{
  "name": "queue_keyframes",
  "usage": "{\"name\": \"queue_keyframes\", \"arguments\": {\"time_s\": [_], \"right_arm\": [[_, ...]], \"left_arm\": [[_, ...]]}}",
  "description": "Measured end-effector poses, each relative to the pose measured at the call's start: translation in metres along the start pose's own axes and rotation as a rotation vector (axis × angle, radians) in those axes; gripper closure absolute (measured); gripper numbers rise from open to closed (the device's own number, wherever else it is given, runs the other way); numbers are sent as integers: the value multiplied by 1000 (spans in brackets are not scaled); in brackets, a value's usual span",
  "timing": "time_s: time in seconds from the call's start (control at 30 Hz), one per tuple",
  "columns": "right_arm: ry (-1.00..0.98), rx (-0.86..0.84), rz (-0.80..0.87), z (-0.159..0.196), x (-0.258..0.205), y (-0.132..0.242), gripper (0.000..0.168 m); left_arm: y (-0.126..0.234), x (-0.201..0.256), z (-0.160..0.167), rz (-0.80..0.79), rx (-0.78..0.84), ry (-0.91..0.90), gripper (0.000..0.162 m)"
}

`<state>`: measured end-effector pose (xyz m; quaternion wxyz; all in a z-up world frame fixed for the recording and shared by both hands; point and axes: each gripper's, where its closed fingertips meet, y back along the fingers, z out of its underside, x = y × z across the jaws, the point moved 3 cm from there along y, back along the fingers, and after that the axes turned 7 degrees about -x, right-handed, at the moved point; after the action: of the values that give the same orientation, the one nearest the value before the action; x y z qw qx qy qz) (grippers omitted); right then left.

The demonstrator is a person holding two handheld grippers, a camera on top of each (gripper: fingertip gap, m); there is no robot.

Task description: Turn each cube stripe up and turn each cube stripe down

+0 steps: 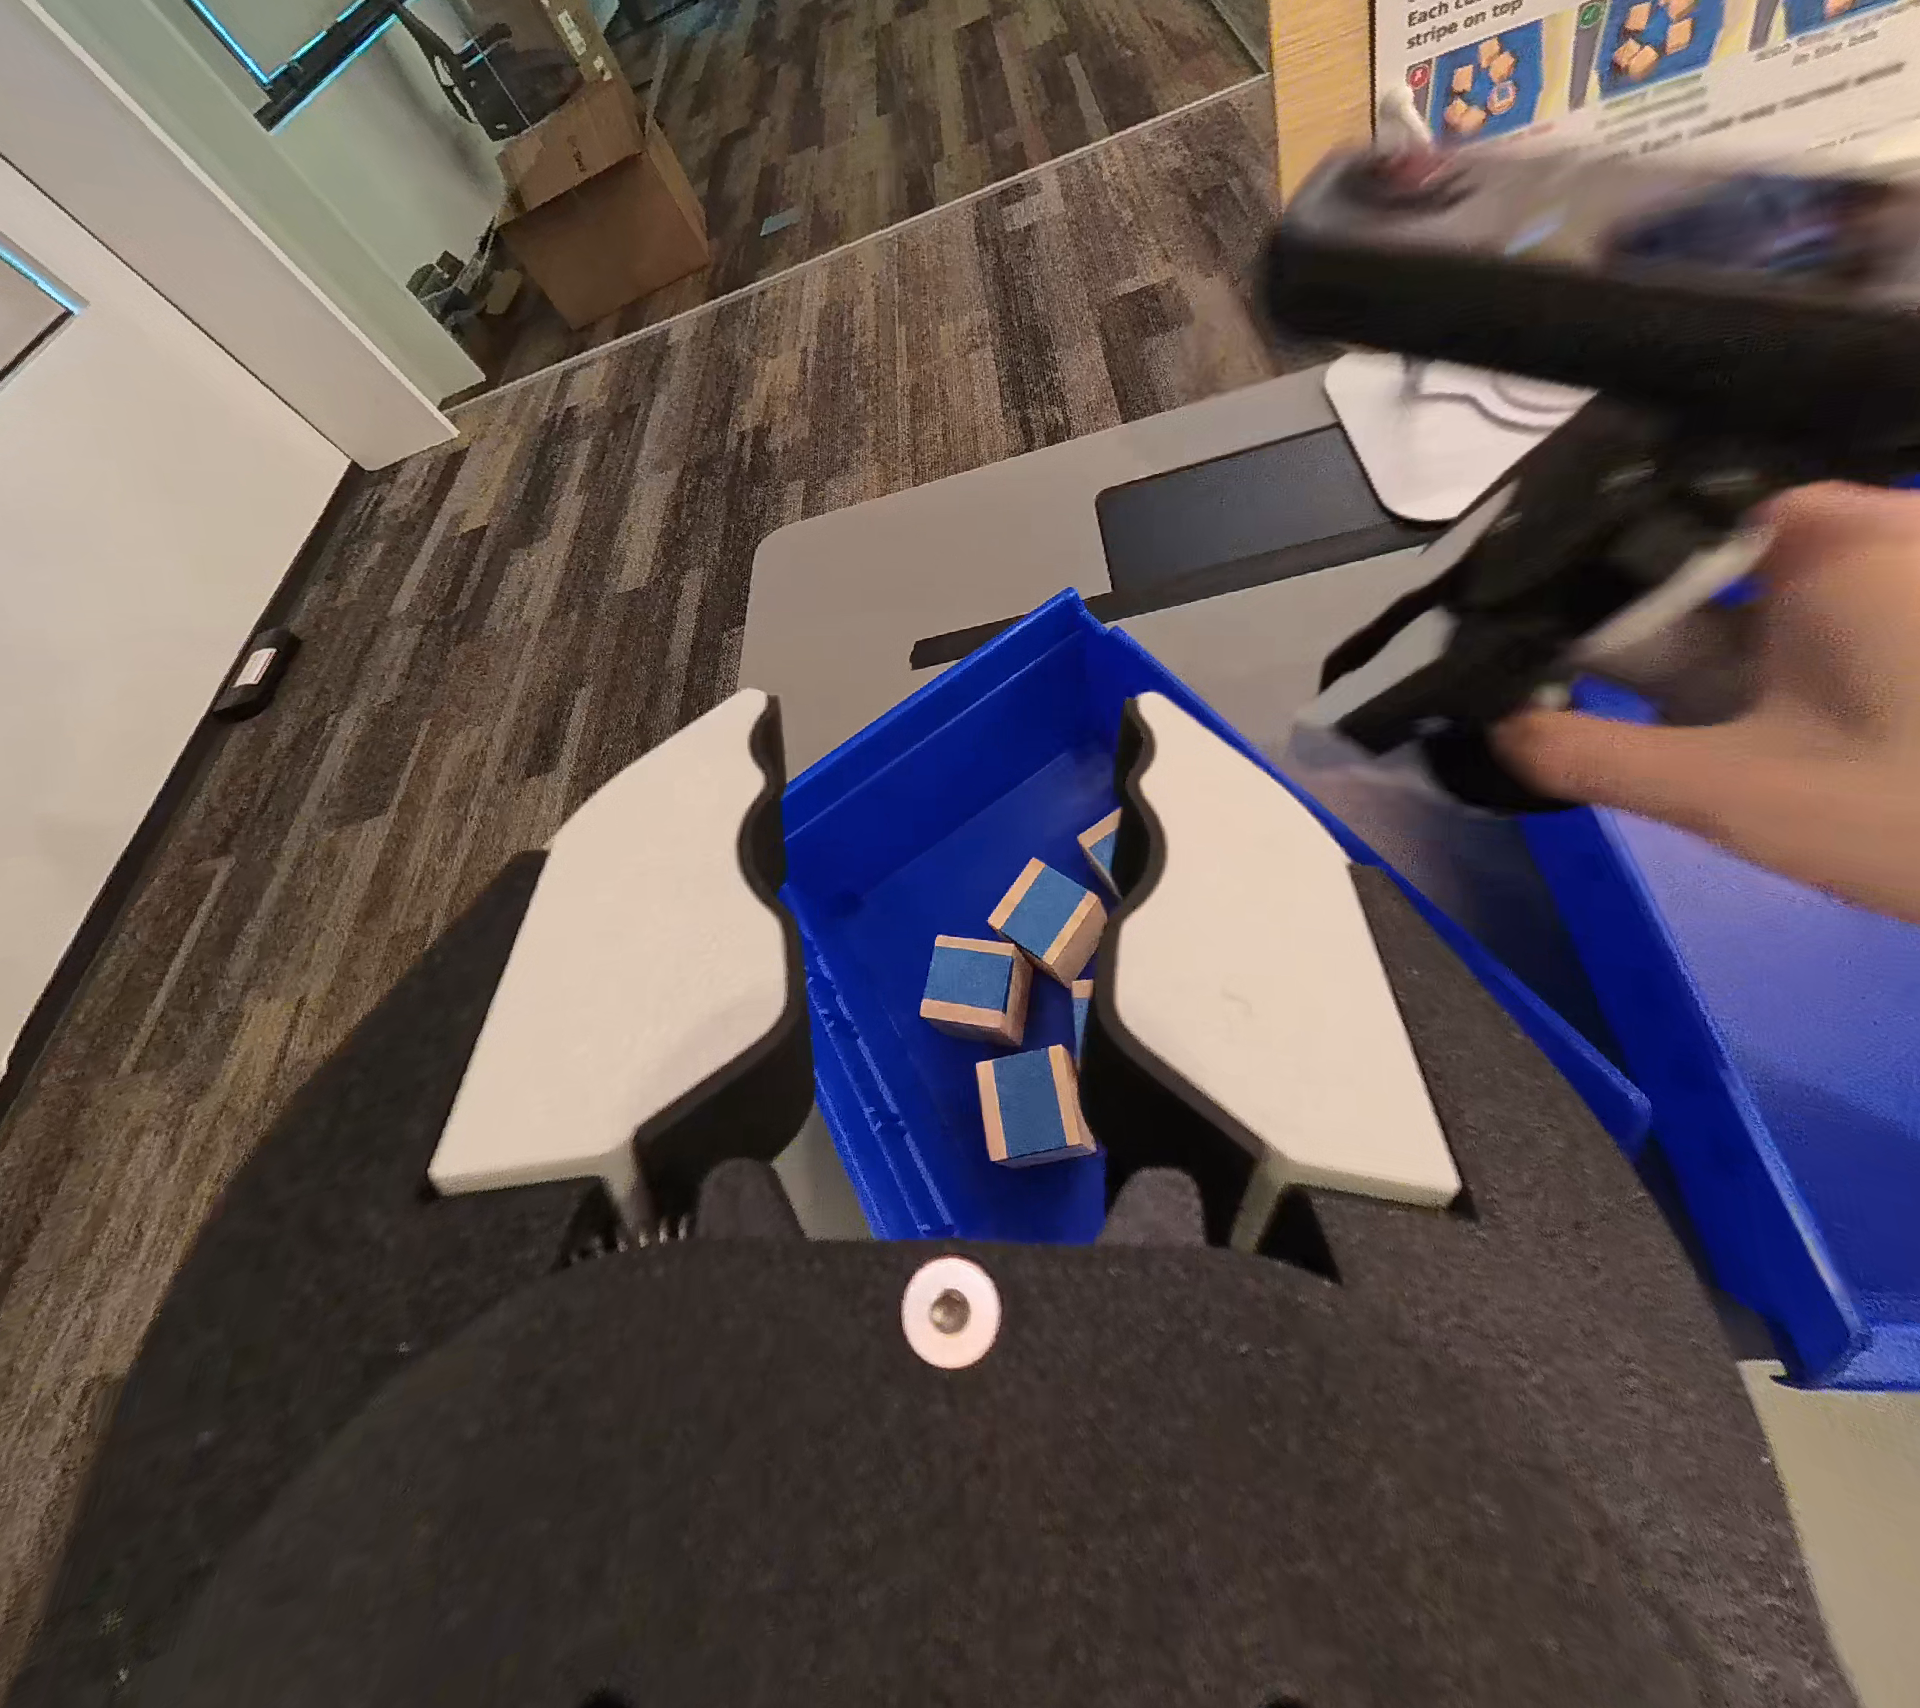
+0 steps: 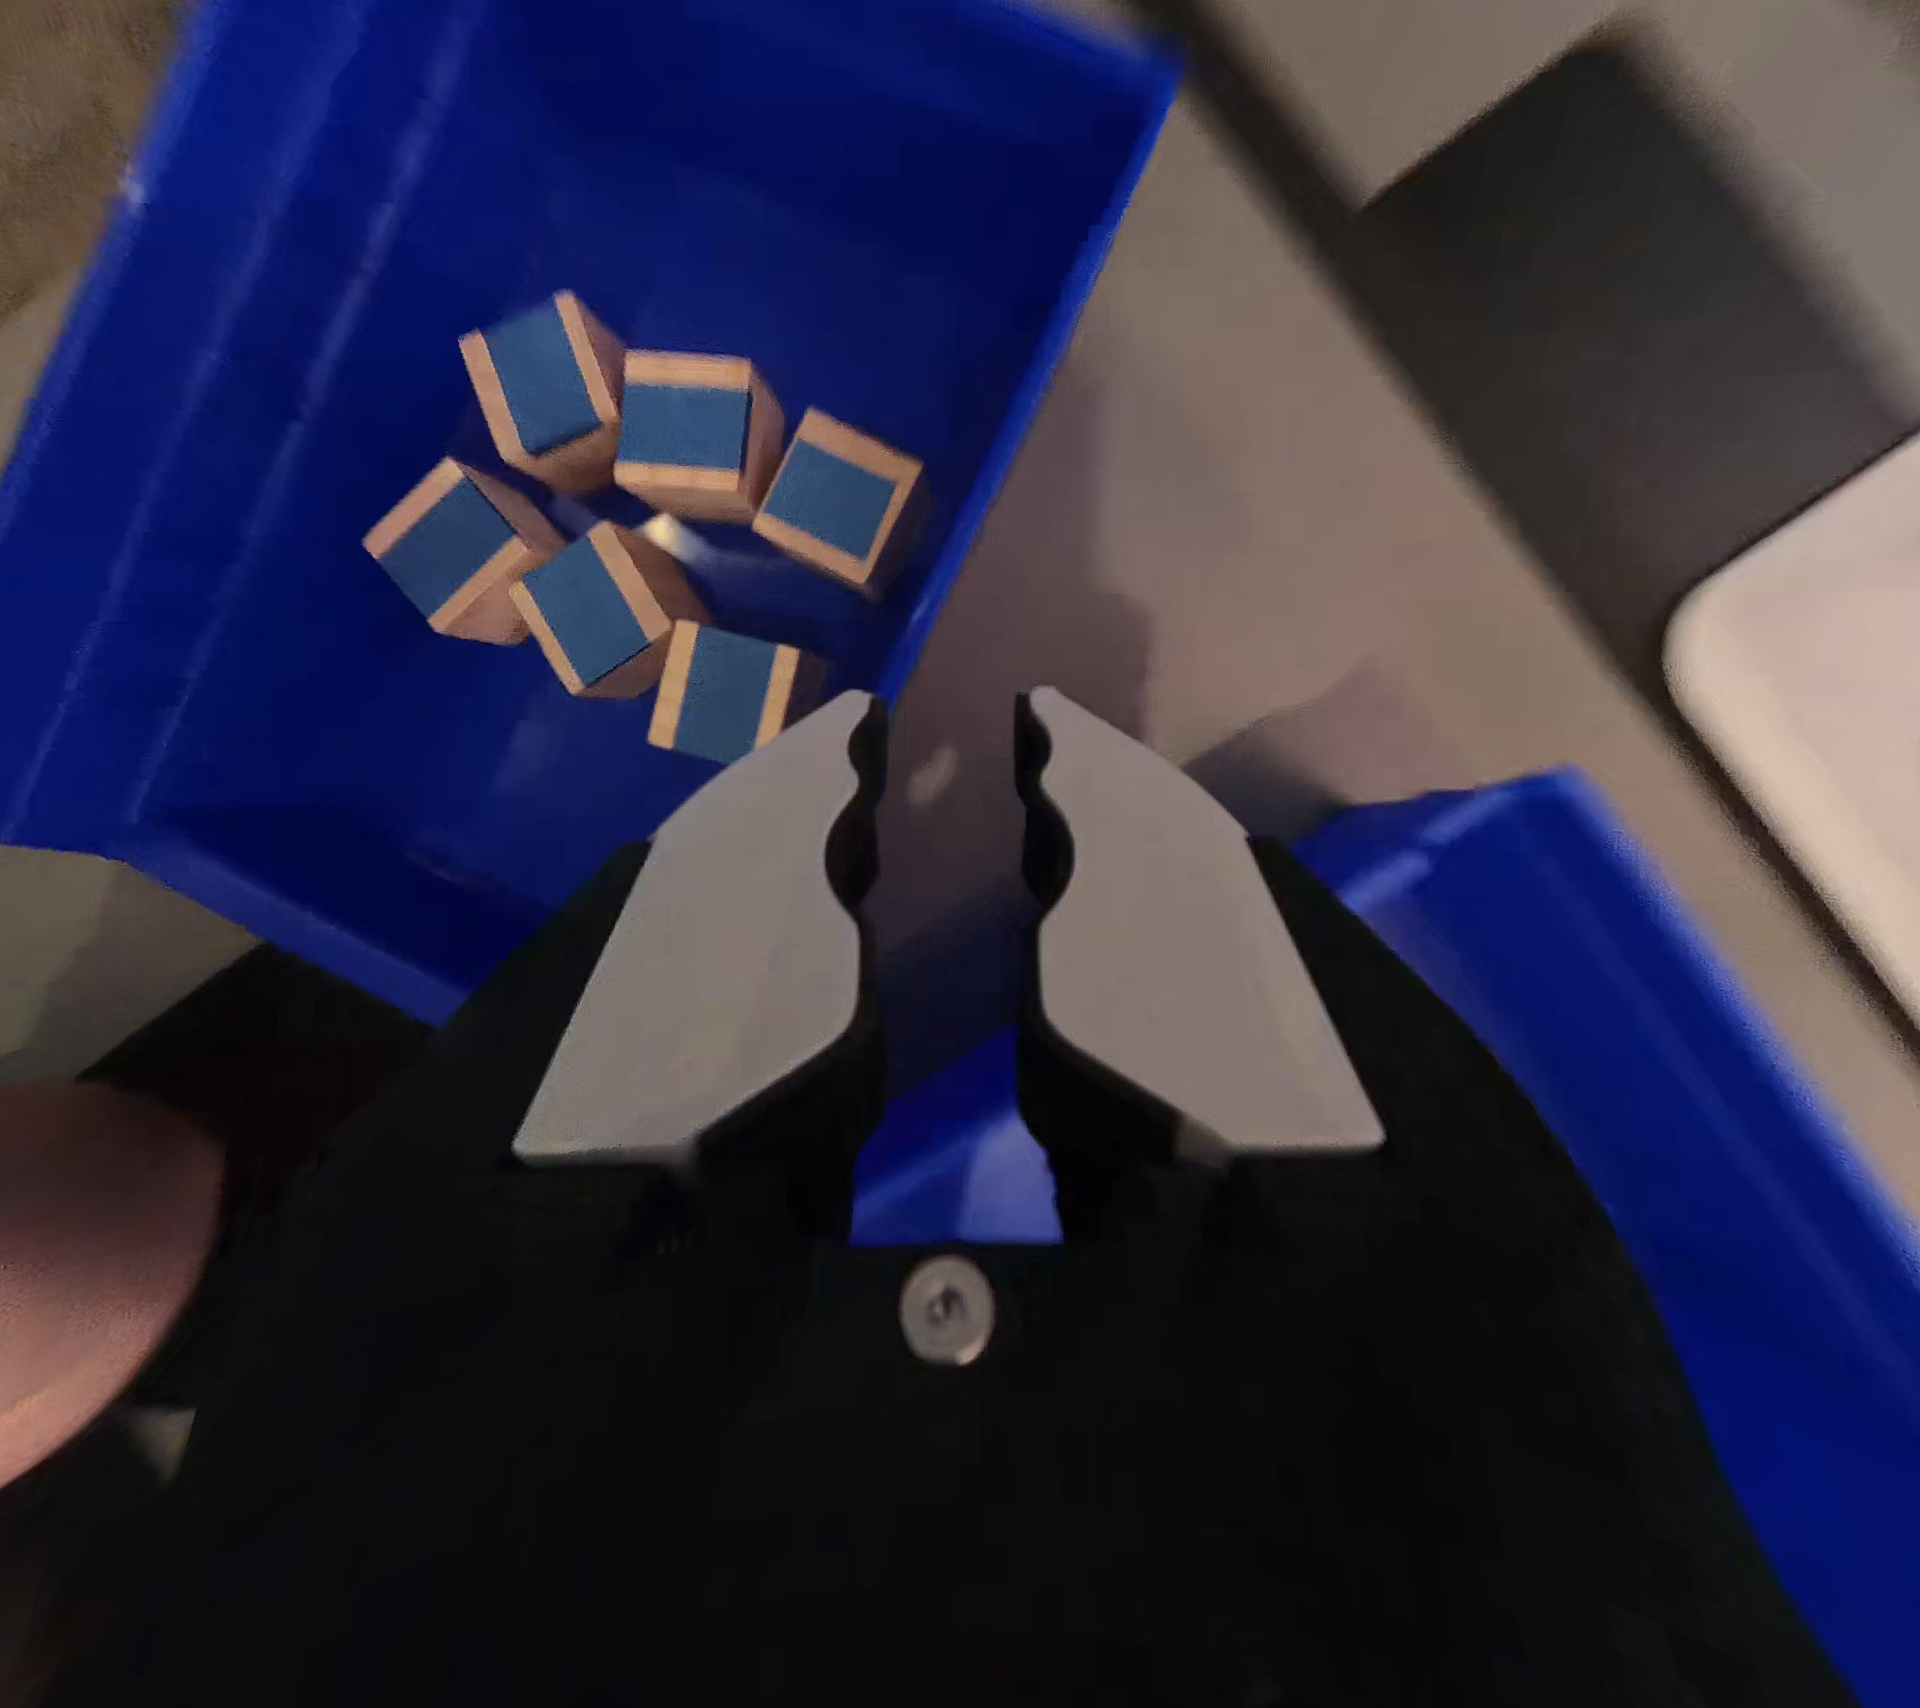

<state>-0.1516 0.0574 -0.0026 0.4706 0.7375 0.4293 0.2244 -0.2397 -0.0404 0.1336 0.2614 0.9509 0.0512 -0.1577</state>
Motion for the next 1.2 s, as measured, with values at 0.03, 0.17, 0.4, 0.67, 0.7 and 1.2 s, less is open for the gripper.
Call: {"name": "queue_keyframes", "arguments": {"time_s": [0.03, 0.17, 0.4, 0.67, 0.7, 1.2], "right_arm": [[40, 101, 21, 3, 2, 21, 142], [16, 222, 65, 58, 36, 72, 134], [-325, 17, 482, 191, 152, 113, 103], [-566, -274, 158, 245, 149, 55, 103], [-558, -325, 136, 249, 147, 48, 109], [-605, -371, 14, 302, 206, 67, 161]], "left_arm": [[1, 1, 0, 3, 3, -5, 101], [3, 5, -2, 5, 6, -15, 101], [8, 19, -6, -2, 6, -71, 101], [3, 27, -4, -52, -49, -120, 100], [2, 28, -4, -48, -52, -121, 100], [-4, 36, -1, -21, -84, -155, 100]]}}
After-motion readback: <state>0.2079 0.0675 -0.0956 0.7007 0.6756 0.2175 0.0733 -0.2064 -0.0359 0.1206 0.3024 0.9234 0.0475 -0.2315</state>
